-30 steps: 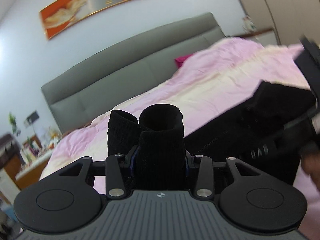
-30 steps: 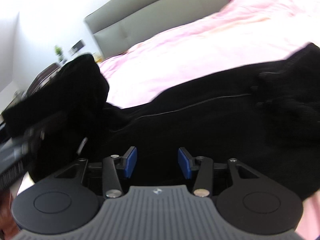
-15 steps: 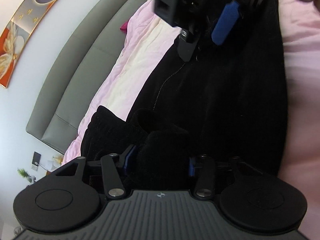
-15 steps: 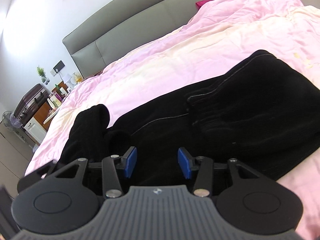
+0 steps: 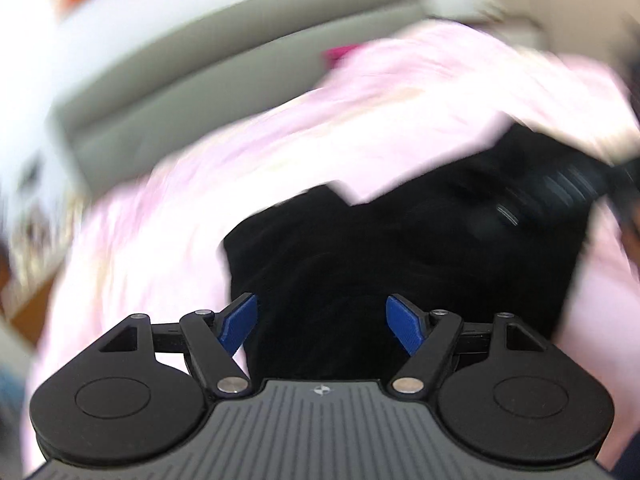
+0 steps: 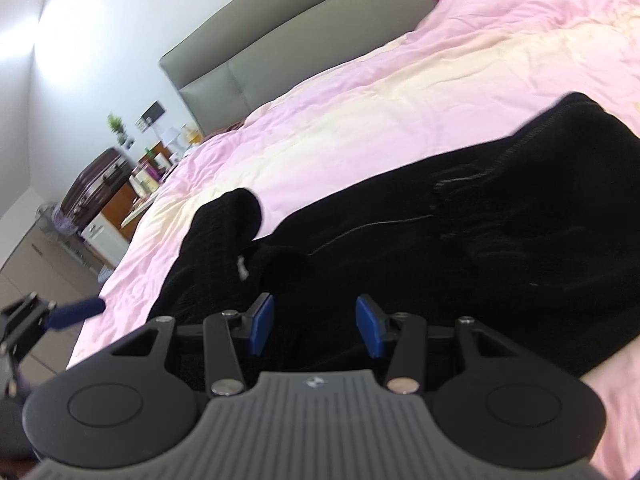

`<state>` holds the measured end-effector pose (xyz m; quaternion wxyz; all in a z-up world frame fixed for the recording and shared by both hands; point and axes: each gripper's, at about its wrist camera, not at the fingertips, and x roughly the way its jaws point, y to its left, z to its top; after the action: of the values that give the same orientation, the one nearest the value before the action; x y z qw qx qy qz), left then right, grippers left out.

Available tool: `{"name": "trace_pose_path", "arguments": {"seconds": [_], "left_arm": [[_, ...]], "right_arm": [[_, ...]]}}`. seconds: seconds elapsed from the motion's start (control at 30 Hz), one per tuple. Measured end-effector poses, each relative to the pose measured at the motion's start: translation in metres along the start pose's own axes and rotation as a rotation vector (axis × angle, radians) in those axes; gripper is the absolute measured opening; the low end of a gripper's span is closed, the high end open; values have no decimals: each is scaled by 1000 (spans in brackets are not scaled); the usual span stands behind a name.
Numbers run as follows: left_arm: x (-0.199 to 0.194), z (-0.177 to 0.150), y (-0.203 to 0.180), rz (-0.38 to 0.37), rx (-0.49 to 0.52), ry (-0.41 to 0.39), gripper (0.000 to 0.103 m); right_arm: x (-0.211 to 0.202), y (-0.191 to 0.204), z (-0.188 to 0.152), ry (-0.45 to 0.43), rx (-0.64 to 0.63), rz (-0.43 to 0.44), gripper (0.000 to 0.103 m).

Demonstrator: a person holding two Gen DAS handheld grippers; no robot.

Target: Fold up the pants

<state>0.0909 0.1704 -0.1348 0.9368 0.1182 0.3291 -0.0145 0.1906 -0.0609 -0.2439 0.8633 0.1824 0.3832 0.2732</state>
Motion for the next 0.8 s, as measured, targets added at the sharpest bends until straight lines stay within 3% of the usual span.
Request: {"name": "trace_pose_path", "arguments": {"seconds": [0.1,0.17,0.53,0.67,0.73,0.8], "left_arm": [[15,-7,40,-69,-262,19,83],[22,-11,52,-96,-335,32,82],[39,-21,40,-151,-354,92,82],[40,-25,45,-176,-405,97,82],[40,-26,44,-168,-393,99,82],[39,-26,47,-171,-404,96,83]], "right_arm": [[11,25,3,14,-75,17,43],[22,41,7,18,-129,9,43],[93,68,46,79,-123,20,43],[127,62,58,156,-9,92,53],[136,60,60,179,25,102,46],[133,68,63,152,-38,86,30]]}}
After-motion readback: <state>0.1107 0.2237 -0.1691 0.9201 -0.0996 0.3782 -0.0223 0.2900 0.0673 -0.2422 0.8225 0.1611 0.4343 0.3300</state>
